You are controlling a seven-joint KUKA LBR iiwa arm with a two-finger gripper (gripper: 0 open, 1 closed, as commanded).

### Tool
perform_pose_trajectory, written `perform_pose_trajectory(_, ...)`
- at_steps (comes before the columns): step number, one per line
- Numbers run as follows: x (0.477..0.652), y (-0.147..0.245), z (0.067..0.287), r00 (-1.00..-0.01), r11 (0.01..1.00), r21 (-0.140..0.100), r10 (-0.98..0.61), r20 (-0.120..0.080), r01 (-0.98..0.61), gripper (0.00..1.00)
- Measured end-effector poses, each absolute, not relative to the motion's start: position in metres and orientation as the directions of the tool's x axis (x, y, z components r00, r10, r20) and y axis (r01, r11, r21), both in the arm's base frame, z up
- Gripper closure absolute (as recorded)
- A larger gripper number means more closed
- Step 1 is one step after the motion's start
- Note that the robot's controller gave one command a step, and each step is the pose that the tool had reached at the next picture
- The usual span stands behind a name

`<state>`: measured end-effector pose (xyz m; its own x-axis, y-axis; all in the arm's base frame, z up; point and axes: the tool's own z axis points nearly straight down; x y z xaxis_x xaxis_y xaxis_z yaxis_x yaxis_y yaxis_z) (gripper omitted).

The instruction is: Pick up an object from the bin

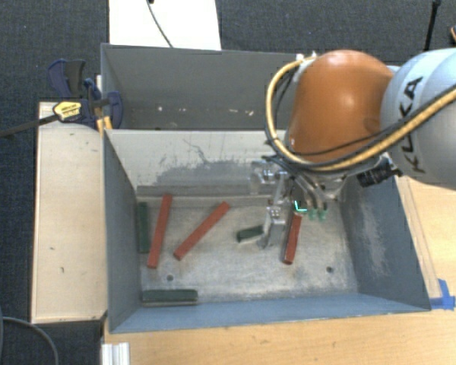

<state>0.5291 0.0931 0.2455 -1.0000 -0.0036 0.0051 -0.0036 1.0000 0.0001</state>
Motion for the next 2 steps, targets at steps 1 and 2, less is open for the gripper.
perform_pose_trajectory(1,0.535,0.107,0.099,-1.000,1.000,0.000,0.019,0.005,0.019,0.00)
perform_pose_trajectory(2,0.539,0.171,0.069,-0.998,0.998,0.004,-0.067,-0.003,-0.067,0.00)
